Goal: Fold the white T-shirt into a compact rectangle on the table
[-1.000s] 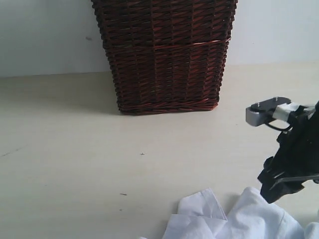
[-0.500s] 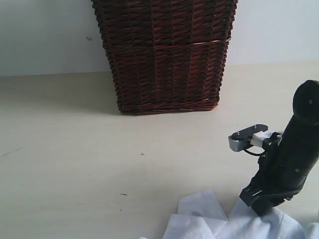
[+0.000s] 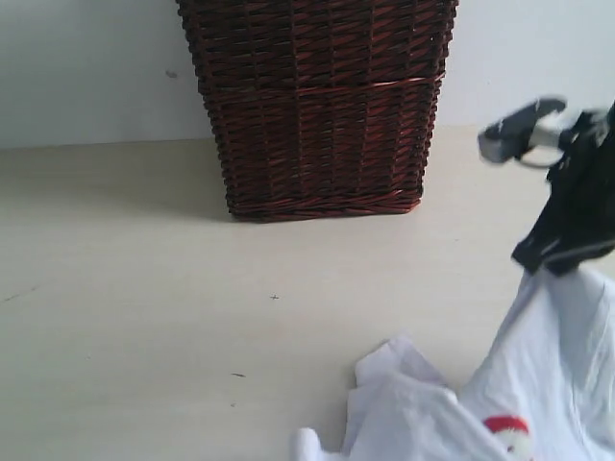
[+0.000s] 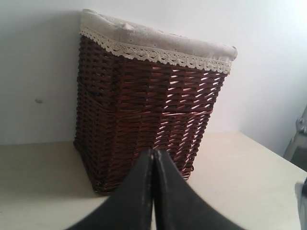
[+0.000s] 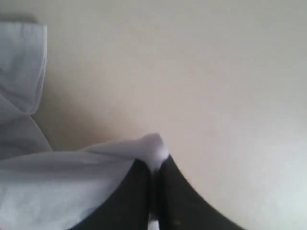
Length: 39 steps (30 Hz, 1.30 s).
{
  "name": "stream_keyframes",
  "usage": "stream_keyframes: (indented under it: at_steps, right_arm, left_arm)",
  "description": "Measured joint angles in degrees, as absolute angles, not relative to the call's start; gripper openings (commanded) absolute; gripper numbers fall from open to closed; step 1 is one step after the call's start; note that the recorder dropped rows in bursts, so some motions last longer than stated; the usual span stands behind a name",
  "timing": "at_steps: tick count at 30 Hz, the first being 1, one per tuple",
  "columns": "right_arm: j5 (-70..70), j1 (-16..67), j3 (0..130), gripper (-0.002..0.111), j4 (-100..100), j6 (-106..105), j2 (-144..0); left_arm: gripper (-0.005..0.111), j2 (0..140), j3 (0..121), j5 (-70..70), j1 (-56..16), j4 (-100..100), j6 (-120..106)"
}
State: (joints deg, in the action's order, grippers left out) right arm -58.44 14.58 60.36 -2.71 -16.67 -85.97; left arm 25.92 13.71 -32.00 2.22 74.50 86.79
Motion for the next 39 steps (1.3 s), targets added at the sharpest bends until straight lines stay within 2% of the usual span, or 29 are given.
stream_keyframes:
  at_steps: [7,15,22,30,32,36,39]
  right_arm:
    - [-58.27,14.58,73.02,0.000,-1.55,-15.35,-71.13]
    - [-63.91,14.58,85.36,0.000,-1.51,-11.01,-63.91]
    - [-65.34,14.58,88.38,0.000,6.92,-15.80,-61.15]
    - [-67.83,14.58,88.60,0.000,3.72,-13.96,-62.77]
    - [-68.09,14.58,88.60,0.000,3.59,-13.81,-63.44]
    - [-68.21,14.58,88.60,0.000,3.35,-13.66,-64.07]
    - [-68.21,14.58,88.60,0.000,3.35,-13.56,-64.35]
  left_arm:
    - [0.000,25.92,13.71,-32.00,2.22,74.50,86.79]
    - [0.000,25.92,13.71,-32.79,2.22,73.97,86.79]
    - [0.000,25.92,13.71,-38.02,2.22,73.71,86.79]
    - [0.001,26.00,13.71,-50.93,2.22,73.99,84.59]
    - [0.007,26.21,13.71,-56.57,2.22,75.42,83.03]
    - [0.030,29.13,13.36,-63.81,2.22,76.79,79.61]
    - [0.039,33.58,12.55,-66.83,2.22,75.62,75.37]
